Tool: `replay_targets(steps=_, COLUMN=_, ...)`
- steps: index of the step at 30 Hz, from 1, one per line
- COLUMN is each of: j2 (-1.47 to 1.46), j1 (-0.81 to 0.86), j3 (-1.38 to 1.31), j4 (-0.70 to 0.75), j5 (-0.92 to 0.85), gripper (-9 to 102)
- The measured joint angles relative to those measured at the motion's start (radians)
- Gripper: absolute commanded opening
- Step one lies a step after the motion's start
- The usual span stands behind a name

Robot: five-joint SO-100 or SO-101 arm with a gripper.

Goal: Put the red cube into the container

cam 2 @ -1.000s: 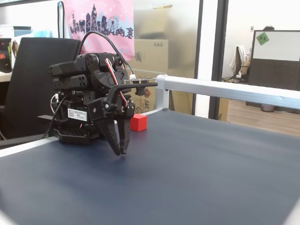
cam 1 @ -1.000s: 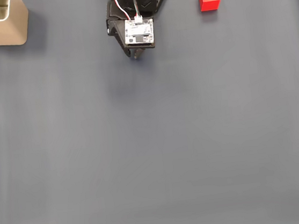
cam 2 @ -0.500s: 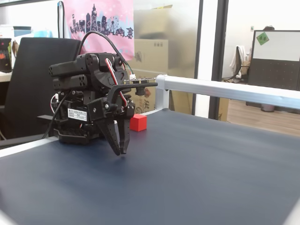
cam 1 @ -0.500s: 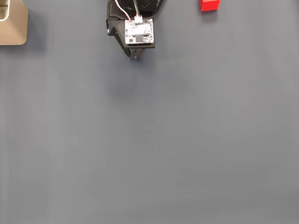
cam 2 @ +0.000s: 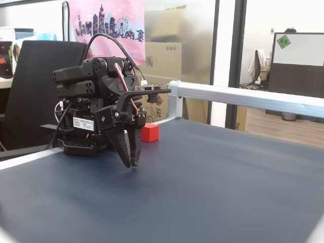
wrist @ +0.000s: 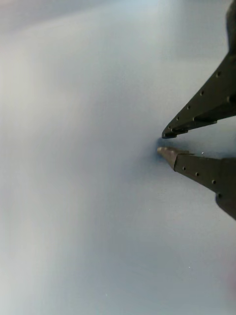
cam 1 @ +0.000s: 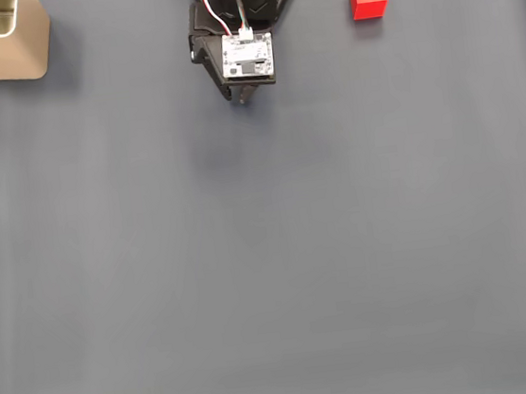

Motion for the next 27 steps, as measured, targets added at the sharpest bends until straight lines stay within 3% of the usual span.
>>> replay_targets(steps=5, j2=0.000, j1=0.000, j3=0.000, j4=-0.020, j5=-0.006, gripper=0)
replay_targets(steps=13, j2=-0.094, j1=-0.002, j3=0.000, j4=-0.365, j5=-0.009, gripper=0)
replay_targets(steps=17, j2=-0.239, j1=-0.018, j3=-0.048, j4=-0.471, j5=-0.015, gripper=0)
replay_targets(steps=22, j2=-0.442, j1=-0.051, j3=-0.232, j4=-0.479, j5=0.003, gripper=0)
replay_targets(steps=27, j2=-0.575, j1=-0.127, j3=-0.451, j4=-0.397, j5=-0.005, gripper=0)
